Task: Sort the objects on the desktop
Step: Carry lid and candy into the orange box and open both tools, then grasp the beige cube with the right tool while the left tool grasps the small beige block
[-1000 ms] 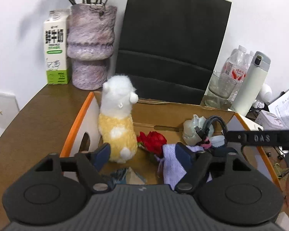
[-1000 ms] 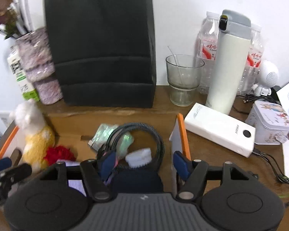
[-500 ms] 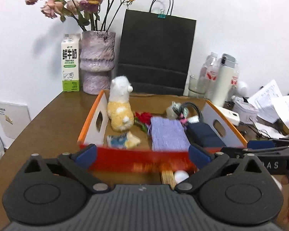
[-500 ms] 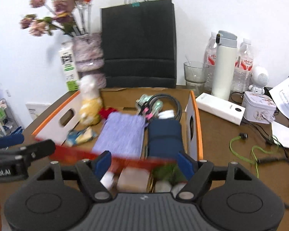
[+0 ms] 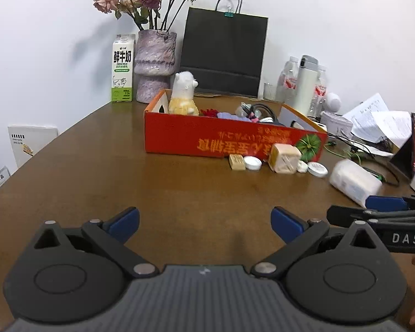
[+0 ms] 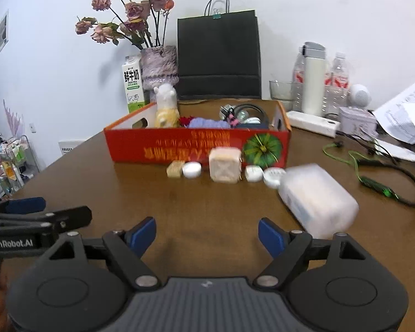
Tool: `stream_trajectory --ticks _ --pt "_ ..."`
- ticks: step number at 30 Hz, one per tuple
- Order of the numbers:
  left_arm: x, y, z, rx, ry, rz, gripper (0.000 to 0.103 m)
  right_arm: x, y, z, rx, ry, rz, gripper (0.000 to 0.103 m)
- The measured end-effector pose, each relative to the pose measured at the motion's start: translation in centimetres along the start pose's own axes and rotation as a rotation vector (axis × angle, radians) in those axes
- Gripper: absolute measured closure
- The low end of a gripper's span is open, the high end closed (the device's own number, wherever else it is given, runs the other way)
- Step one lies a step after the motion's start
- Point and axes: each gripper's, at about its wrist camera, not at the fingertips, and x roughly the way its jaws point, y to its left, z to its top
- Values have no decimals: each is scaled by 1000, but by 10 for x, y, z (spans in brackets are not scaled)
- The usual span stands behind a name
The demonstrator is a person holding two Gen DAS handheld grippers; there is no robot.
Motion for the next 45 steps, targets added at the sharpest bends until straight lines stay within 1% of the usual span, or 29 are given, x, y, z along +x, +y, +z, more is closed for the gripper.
stream_trajectory --ticks 3,5,6,10,14,16,18,20,22,24,25,26,29,31,33,35,36,39,41,43,44,45 --pt "-10 -4 -8 32 13 -12 0 -16 -1 -17 -35 -13 -28 20" --pt "-16 -4 -13 29 26 -7 0 -25 -3 -25 -61 -19 -56 20" --pt "-18 -4 -16 25 34 -8 0 -28 -6 -28 -54 -16 -60 20" --pt "-23 -6 -20 16 48 -20 0 -37 -16 -36 24 3 -5 20" --pt "-14 -10 -14 49 28 -18 0 -35 -12 -38 1 -8 0 22" --pt "-4 -11 -5 74 17 -10 6 -33 -11 -34 -5 -4 7 23" --pt "8 -10 6 90 0 -15 10 -25 -10 -26 13 19 23 29" --pt "25 -12 19 111 -21 -29 14 -14 -10 -16 21 22 52 36" --pt "48 -14 33 122 -31 -58 17 1 -8 -1 -4 7 32 39" --pt "76 -16 47 106 -5 -100 17 19 -10 17 -21 -13 4 40" --pt "91 -17 53 92 13 -129 21 30 -13 26 -17 -16 -5 42" --pt "105 -18 59 77 32 -142 24 40 -15 35 -9 -19 -4 43" --pt "140 -21 68 64 67 -137 31 70 -22 56 6 -10 -12 47" --pt "159 -21 70 71 84 -139 40 85 -25 64 7 -7 -17 47" --pt "172 -17 68 91 108 -148 42 97 -26 70 12 5 -17 47" --pt "179 -11 67 83 144 -167 43 105 -27 71 15 13 -8 47" --pt "178 -8 68 70 140 -174 43 108 -26 71 13 17 -5 47" --pt "175 -7 67 98 136 -160 42 116 -23 70 1 26 -3 47" --pt "175 -10 67 99 146 -145 42 120 -20 70 -4 29 -10 47" --pt "169 -15 68 131 122 -110 47 125 -19 71 1 38 -19 48" --pt "167 -18 68 144 114 -109 47 127 -20 71 7 42 -19 48" --pt "169 -18 69 145 120 -127 53 128 -20 72 14 45 -19 48"
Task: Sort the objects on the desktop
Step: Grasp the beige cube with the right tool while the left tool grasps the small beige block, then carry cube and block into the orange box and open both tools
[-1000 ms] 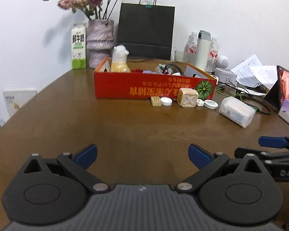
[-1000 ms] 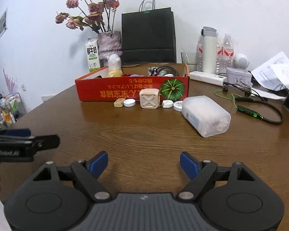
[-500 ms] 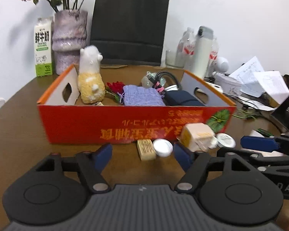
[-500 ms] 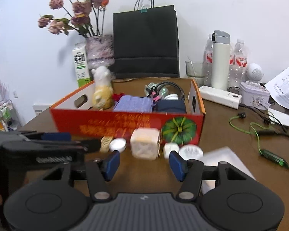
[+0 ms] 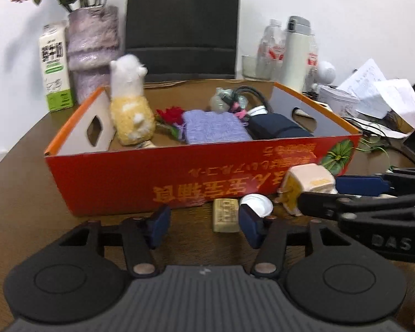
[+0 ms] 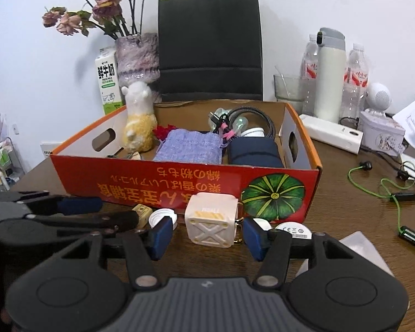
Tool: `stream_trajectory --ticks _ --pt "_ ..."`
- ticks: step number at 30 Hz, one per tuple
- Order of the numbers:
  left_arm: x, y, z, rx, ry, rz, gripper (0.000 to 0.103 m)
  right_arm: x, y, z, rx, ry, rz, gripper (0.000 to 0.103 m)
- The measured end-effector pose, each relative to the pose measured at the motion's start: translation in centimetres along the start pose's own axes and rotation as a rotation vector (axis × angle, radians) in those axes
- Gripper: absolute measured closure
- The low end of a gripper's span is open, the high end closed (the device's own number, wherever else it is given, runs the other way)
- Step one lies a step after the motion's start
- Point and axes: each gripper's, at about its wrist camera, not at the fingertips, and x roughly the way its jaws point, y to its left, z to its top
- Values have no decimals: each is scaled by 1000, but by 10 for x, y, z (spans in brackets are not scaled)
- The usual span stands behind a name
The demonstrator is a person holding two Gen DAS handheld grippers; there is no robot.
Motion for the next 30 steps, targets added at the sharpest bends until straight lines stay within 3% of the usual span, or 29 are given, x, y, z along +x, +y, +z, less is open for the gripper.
stream_trajectory --ticks 1,3,5,12,19,25,30 --pt "5 0 0 -9 24 -23 62 2 0 0 4 1 -8 50" --pt "9 -1 1 -10 27 -27 69 9 0 1 8 16 -21 52" --pt "10 -3 2 -4 37 -57 81 14 -2 0 33 37 -11 62" --pt "-17 -5 -10 -27 23 -51 82 2 -2 -5 35 5 -17 63" --pt "-82 -5 -42 -106 -5 -34 82 -61 8 -43 27 14 70 63" --pt "-126 -23 -80 -30 -23 -9 82 -117 20 -79 17 -1 79 63" --pt "-155 -35 -97 -58 -24 -51 82 -156 31 -96 -18 -9 50 63"
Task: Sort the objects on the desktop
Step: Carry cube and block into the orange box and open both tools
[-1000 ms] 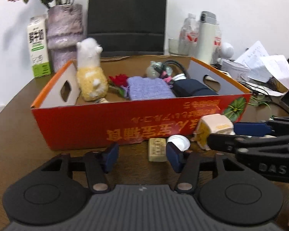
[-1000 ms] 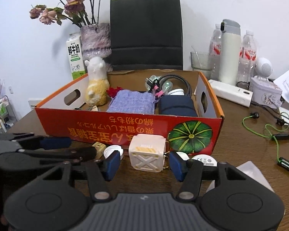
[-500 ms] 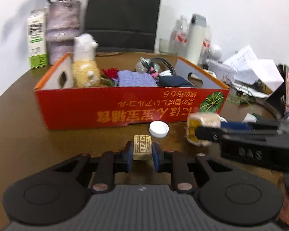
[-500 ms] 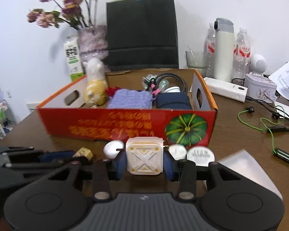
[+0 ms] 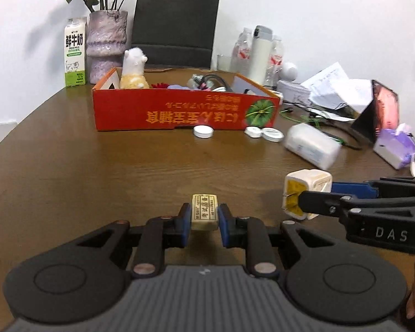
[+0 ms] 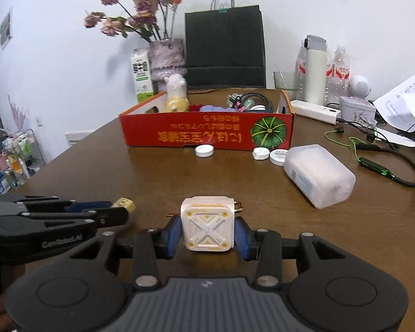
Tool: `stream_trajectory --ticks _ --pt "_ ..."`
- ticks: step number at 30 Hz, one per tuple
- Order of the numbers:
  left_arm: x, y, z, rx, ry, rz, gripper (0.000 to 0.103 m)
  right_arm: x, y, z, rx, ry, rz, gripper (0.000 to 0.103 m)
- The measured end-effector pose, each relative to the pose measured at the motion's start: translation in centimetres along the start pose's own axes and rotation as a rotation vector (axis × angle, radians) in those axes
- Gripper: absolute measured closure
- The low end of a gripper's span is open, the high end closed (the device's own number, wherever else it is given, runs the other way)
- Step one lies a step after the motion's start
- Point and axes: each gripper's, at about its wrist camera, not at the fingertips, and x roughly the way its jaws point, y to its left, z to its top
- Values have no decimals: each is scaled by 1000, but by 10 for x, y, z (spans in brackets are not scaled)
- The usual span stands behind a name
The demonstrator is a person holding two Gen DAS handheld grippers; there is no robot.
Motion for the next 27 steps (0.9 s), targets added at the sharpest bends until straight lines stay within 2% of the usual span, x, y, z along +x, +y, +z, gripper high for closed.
stream_trajectory --ticks 7,14,18,22,25,27 --pt "-32 -8 -4 -11 -46 -26 82 -31 12 -6 -18 -24 1 63" --pt "-30 4 18 -25 -76 -31 82 -33 6 7 5 -49 12 63" --pt "-8 23 59 -13 -108 -13 82 -26 -11 46 33 -112 73 63" --pt "27 48 118 -40 -123 5 82 6 -26 105 21 -141 96 63" --pt "66 65 154 -35 -84 35 82 45 -35 153 38 -125 117 63" --pt "96 77 173 -39 -27 50 82 76 -37 181 32 -102 104 63"
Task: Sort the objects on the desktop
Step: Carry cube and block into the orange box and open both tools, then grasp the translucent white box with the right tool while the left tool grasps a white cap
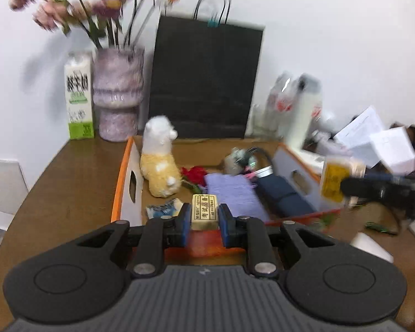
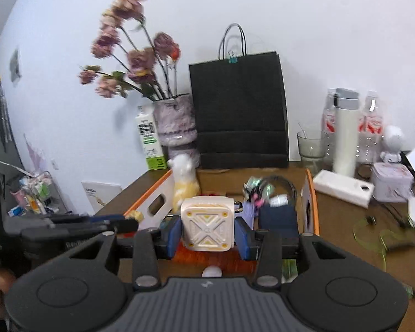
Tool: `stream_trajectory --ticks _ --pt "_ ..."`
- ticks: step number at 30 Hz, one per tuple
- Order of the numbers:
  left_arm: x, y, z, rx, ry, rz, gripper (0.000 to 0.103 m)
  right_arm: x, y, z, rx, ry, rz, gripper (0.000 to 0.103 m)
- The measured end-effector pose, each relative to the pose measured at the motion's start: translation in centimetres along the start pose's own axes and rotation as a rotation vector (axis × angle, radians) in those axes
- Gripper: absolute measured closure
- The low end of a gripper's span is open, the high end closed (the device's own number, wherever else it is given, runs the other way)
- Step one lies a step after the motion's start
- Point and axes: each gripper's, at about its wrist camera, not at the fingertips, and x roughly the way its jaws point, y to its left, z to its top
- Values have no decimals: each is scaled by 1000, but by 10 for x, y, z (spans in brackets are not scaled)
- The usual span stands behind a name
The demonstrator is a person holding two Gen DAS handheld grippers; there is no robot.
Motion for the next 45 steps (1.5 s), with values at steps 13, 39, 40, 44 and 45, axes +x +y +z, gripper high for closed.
stream_trajectory --ticks 13,39,40,44,45 --pt "132 16 38 -103 222 15 67 184 -33 29 101 355 -113 63" --pt "-49 -29 -88 -30 -4 124 0 5 7 -77 -68 87 -152 23" --pt "-55 -30 -98 -33 1 129 0 -2 12 -85 -74 96 -144 23" --pt "-81 -35 -133 -3 16 133 0 -29 28 -119 -98 96 -113 18" --pt "-86 -38 -139 17 28 140 0 -34 31 -127 -101 108 -113 18"
